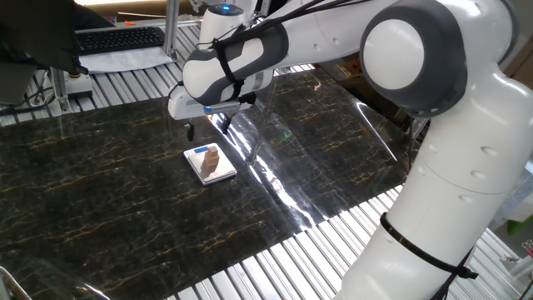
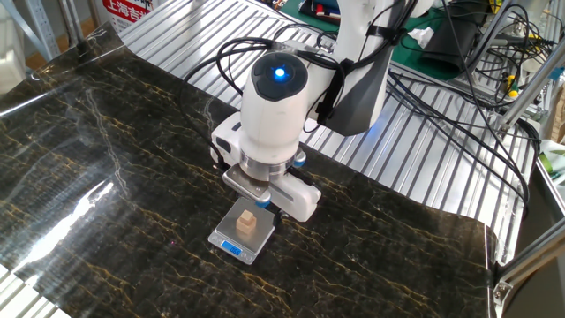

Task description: Remove the object from the scale

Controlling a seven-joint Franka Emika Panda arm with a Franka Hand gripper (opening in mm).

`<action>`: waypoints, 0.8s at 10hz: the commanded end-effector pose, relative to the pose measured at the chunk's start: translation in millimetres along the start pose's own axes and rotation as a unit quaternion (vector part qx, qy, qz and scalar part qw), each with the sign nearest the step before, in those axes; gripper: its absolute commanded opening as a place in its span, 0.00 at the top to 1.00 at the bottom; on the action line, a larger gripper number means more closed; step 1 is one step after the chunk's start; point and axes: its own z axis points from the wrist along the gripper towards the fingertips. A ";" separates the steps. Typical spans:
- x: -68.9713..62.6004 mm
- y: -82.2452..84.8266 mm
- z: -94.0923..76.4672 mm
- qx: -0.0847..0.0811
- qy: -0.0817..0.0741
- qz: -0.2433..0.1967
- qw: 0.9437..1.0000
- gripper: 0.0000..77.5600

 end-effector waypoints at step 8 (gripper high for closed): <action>-9.1 -19.0 55.9 -0.033 0.019 -0.033 0.999 0.00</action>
